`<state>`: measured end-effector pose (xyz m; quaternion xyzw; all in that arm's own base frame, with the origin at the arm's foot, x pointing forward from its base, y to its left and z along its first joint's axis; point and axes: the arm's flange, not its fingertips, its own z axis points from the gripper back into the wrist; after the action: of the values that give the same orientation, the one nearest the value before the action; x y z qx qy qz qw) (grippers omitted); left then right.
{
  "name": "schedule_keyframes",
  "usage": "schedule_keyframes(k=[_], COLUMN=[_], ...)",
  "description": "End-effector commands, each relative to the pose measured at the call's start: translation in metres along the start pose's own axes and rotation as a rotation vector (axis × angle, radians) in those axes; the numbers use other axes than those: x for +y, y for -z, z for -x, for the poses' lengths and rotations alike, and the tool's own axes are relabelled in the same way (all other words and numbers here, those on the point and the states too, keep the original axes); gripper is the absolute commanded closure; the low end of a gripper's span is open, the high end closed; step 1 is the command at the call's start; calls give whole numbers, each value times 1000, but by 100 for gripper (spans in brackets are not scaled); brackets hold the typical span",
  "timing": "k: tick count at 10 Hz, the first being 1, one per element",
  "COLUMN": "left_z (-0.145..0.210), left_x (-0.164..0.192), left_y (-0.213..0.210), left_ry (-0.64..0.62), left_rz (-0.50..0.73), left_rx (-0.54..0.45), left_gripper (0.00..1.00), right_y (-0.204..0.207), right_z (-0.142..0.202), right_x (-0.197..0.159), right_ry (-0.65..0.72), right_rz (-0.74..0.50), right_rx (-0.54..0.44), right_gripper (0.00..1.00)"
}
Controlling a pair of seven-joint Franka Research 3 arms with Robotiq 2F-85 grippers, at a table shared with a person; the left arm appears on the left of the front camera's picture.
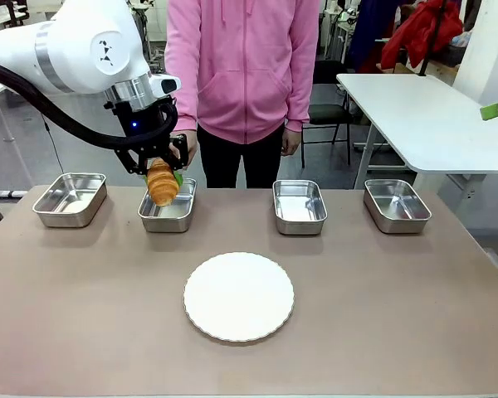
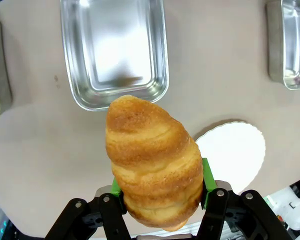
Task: Place the bread in the container.
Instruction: Place the Butter Roll into the Airtight Container indicated by the human.
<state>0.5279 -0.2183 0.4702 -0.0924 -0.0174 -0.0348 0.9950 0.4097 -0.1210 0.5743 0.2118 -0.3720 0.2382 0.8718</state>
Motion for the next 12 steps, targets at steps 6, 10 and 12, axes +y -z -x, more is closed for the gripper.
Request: schedule_keyframes(k=[6, 10, 12], left_z=[-98, -139, -147], left_x=[32, 51, 54], left_y=[57, 79, 84], left_ry=[122, 166, 161], left_rz=[-39, -44, -51], left_rx=[94, 79, 95], left_gripper=[36, 36, 36], right_y=[0, 0, 0], right_z=[-2, -2, -2], right_x=[-1, -1, -1], right_ry=[-6, -6, -6], right_rz=[-18, -18, -18], right_rx=[-28, -28, -28], right_gripper=[0, 0, 0])
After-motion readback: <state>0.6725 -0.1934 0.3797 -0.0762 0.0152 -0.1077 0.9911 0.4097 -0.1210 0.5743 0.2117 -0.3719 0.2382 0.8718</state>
